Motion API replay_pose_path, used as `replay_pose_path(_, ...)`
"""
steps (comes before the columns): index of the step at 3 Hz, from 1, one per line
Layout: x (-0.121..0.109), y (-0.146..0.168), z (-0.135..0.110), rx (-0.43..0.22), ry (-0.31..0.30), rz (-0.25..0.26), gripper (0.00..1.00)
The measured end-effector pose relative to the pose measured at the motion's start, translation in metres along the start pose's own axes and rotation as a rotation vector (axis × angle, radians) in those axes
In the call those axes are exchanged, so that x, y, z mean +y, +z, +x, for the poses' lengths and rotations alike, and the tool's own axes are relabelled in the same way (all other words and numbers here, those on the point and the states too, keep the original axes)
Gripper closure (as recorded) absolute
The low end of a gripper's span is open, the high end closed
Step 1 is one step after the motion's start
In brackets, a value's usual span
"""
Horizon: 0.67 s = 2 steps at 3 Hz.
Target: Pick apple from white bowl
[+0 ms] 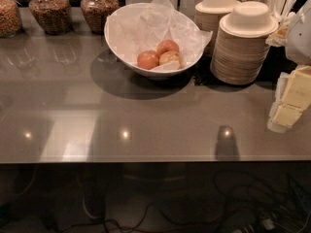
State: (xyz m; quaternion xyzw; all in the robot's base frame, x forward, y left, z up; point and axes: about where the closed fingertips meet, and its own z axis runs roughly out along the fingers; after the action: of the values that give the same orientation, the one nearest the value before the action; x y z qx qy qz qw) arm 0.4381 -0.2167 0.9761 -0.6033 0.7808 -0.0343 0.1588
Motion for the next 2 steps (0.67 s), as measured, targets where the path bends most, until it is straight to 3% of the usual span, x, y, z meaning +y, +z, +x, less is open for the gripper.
replay_pose_path(2,-0.0044,0.0021,-0.0040,-0.032,0.008,0.022,0.00)
